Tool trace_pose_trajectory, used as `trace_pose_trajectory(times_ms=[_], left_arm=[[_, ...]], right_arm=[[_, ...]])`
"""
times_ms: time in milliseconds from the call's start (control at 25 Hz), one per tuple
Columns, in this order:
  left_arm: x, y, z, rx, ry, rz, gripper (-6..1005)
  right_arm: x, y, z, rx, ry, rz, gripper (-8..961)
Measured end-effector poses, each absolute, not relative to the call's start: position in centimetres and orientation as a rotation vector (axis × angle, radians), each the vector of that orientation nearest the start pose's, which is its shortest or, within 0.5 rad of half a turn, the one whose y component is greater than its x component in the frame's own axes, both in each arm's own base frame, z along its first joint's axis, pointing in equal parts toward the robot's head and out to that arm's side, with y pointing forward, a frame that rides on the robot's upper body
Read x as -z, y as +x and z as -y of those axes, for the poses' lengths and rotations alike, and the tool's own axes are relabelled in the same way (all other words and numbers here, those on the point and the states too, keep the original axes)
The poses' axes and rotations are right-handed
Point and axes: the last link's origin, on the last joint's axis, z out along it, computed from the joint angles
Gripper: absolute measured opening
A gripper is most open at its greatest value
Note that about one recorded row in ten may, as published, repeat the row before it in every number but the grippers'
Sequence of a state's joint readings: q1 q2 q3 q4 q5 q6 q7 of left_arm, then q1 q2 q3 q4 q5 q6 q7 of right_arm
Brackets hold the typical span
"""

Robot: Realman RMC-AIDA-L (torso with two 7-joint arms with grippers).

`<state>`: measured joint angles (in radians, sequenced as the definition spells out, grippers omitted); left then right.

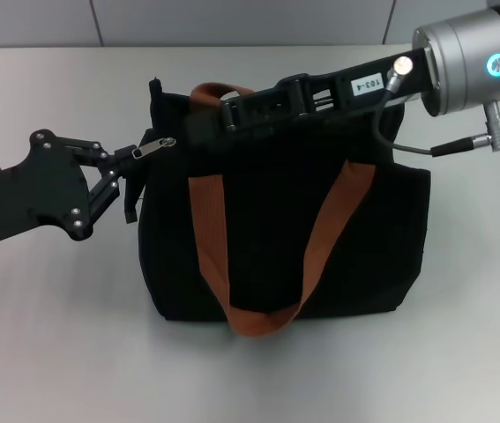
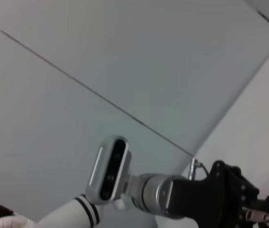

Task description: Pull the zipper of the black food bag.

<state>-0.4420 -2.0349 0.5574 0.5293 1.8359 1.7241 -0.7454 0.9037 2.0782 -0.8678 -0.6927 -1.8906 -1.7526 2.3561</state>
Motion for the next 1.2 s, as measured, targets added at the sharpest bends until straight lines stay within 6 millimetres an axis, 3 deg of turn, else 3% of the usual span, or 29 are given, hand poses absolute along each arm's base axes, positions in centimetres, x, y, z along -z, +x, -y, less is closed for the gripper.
trace_pose_trajectory(times_ms=[240,1200], left_arm=[[-2.9,-28.2,-29.9,0.859,-2.496,-0.04,43],[-2.9,-27.2,-30.4,0.905,-2.51,-0.056,52]], right_arm=[[2.4,8.9,-36.9,-0.627,-3.056,-1.497,833],[4.3,8.3,-37.8,-0.542,-2.955,-1.562,833]])
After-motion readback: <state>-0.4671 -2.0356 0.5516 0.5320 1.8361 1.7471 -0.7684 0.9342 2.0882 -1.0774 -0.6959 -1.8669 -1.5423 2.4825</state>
